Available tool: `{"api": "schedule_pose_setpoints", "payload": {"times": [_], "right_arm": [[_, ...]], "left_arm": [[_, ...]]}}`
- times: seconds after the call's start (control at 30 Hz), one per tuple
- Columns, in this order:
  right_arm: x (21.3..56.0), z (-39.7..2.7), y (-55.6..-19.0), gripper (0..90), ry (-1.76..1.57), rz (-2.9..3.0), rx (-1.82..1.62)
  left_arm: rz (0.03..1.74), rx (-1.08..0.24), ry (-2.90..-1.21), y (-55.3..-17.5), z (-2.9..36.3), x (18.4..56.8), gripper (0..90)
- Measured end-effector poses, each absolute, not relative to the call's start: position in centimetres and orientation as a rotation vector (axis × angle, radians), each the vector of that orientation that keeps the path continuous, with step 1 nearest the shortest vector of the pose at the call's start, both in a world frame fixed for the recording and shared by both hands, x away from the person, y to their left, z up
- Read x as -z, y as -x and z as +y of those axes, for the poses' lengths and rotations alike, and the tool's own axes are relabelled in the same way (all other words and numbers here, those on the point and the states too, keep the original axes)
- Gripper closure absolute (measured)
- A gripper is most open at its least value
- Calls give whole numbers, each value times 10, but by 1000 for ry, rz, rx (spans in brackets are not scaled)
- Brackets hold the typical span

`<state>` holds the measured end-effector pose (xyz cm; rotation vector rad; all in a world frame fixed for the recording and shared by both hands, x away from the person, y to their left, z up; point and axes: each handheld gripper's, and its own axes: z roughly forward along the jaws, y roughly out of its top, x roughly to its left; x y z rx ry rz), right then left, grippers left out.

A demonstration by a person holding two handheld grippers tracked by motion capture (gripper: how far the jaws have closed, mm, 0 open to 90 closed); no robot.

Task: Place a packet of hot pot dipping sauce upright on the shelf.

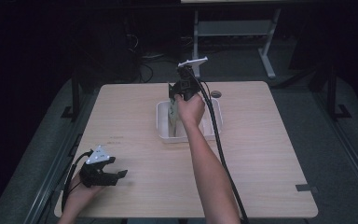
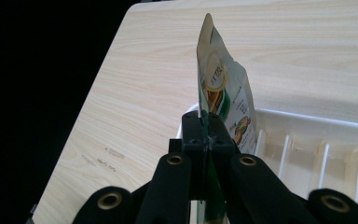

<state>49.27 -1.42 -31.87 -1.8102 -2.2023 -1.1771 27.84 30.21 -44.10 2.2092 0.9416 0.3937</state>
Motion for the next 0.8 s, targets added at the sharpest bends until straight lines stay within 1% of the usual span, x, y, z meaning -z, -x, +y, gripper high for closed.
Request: {"api": "schedule_pose_setpoints", "payload": {"times": [0.47, 0.8], "right_arm": [[323, -18, -491, 884, 1789, -2225, 1151], [321, -18, -488, 863, 1757, -2300, 1097]], "left_arm": [[939, -394, -2216, -278, 301, 441, 264], [940, -392, -2214, -279, 300, 442, 264]]}}
